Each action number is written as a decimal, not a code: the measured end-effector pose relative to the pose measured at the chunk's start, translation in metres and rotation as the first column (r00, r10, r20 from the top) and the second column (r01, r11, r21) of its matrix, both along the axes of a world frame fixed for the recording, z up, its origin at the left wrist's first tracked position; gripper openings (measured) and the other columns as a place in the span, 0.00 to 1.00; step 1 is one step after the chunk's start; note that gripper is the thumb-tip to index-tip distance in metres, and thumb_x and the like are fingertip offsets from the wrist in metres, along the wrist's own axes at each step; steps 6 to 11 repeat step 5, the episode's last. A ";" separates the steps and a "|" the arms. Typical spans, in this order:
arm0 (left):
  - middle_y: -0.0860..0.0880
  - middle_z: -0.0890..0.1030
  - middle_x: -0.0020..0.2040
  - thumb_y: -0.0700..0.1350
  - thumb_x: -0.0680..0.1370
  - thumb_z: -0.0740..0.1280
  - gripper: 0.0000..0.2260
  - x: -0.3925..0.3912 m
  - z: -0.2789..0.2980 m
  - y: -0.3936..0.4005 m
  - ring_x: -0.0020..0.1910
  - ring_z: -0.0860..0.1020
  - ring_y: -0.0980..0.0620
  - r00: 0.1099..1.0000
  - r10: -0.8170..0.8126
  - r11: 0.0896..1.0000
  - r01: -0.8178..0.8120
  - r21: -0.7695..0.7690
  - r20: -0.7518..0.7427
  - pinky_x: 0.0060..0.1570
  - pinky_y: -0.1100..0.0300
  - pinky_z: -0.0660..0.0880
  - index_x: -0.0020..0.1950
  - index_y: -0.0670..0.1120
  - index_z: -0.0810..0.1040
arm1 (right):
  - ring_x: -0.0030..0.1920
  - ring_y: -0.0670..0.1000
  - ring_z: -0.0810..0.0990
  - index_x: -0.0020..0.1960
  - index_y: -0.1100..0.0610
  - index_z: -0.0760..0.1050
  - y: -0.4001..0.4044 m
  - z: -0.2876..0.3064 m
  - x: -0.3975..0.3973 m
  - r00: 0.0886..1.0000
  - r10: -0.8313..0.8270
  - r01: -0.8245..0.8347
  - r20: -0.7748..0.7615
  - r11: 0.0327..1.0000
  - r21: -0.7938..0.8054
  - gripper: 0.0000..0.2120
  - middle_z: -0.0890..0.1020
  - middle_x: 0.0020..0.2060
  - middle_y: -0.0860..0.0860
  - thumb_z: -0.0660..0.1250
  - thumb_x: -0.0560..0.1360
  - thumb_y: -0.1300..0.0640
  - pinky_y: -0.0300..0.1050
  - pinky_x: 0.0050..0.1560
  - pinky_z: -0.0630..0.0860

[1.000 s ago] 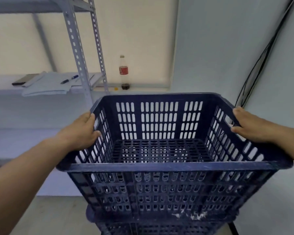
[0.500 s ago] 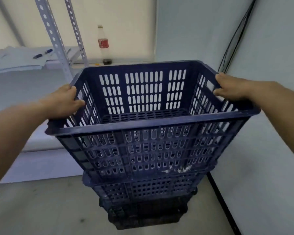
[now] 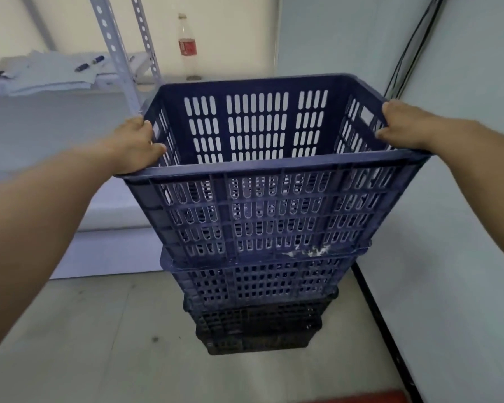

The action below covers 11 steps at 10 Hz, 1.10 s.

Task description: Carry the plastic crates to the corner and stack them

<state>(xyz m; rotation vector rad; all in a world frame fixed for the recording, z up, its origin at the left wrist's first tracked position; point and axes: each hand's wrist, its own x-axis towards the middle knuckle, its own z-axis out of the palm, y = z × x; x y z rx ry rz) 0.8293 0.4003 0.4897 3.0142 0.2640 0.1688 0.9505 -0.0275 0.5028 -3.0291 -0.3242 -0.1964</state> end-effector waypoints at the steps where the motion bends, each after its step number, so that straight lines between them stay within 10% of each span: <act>1: 0.35 0.65 0.71 0.49 0.80 0.59 0.23 -0.005 0.003 -0.002 0.70 0.63 0.37 1.000 -0.004 1.000 0.003 -0.023 -0.019 0.69 0.49 0.60 0.69 0.34 0.66 | 0.56 0.64 0.74 0.61 0.68 0.68 0.000 0.000 -0.002 1.000 -0.002 0.002 -0.018 1.000 0.017 0.19 0.72 0.58 0.65 0.64 0.75 0.57 0.49 0.51 0.69; 11: 0.36 0.64 0.72 0.51 0.80 0.58 0.25 -0.007 0.005 -0.004 0.71 0.62 0.37 0.998 0.042 0.998 -0.044 -0.049 -0.036 0.70 0.48 0.59 0.71 0.36 0.63 | 0.47 0.58 0.70 0.58 0.68 0.68 -0.001 0.001 -0.004 1.000 0.002 -0.002 -0.029 1.000 -0.009 0.19 0.70 0.49 0.60 0.66 0.75 0.55 0.48 0.46 0.65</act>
